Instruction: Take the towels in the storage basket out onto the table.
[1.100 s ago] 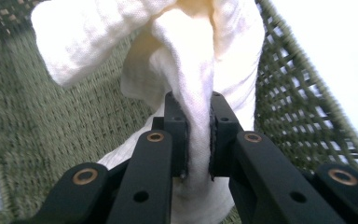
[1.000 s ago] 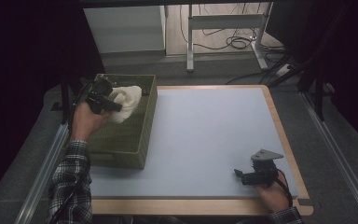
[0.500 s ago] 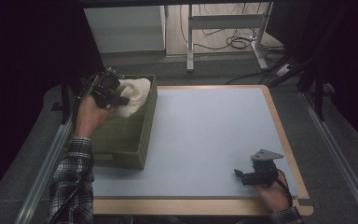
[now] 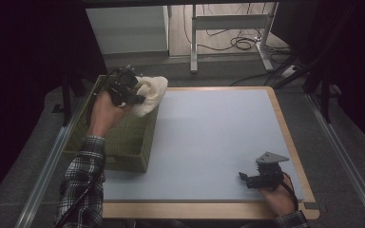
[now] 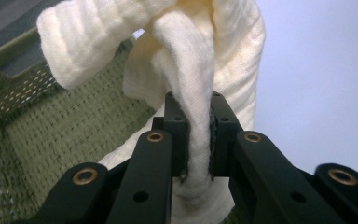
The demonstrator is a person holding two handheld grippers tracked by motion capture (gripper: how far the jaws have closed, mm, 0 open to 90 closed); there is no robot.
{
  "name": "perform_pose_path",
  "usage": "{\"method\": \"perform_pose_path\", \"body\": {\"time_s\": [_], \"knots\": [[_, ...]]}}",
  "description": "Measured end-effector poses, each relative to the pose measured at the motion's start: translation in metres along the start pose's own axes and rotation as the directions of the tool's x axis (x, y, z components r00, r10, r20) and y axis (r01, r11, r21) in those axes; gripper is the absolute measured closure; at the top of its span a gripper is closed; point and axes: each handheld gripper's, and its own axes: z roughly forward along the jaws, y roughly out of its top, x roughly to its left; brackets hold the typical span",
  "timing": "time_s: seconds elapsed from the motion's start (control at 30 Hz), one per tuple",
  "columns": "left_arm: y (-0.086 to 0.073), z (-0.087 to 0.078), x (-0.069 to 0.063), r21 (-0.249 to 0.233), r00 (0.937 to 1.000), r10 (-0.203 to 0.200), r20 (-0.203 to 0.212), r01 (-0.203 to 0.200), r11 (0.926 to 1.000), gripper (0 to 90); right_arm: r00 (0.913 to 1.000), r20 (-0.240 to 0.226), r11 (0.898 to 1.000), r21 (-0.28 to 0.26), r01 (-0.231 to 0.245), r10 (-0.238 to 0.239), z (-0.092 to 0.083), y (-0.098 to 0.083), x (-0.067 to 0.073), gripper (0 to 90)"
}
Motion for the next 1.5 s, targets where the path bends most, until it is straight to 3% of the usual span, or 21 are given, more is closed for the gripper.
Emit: {"method": "perform_pose_path", "body": {"time_s": [0.73, 0.97, 1.13, 1.5], "knots": [[0.050, 0.018, -0.048, -0.003, 0.9942, 0.100, 0.040, -0.100, 0.9950, 81.4, 1.0000, -0.002, 1.000, 0.001, -0.003, 0.003, 0.000, 0.000, 0.000, 7.7], [0.062, 0.026, -0.063, -0.020, 0.9919, 0.111, 0.061, -0.110, 0.9937, 81.4, 1.0000, -0.002, 1.000, 0.001, -0.003, 0.003, 0.000, 0.000, 0.000, 7.7], [0.070, 0.038, -0.076, -0.010, 0.9867, 0.139, 0.085, -0.138, 0.9903, 81.4, 1.0000, -0.002, 1.000, 0.001, -0.003, 0.003, 0.000, 0.000, 0.000, 7.7], [0.068, 0.078, -0.096, 0.006, 0.9824, 0.127, 0.137, -0.129, 0.9917, 81.3, 1.0000, -0.001, 1.000, 0.001, -0.002, 0.002, 0.000, 0.000, 0.000, 7.7]]}}
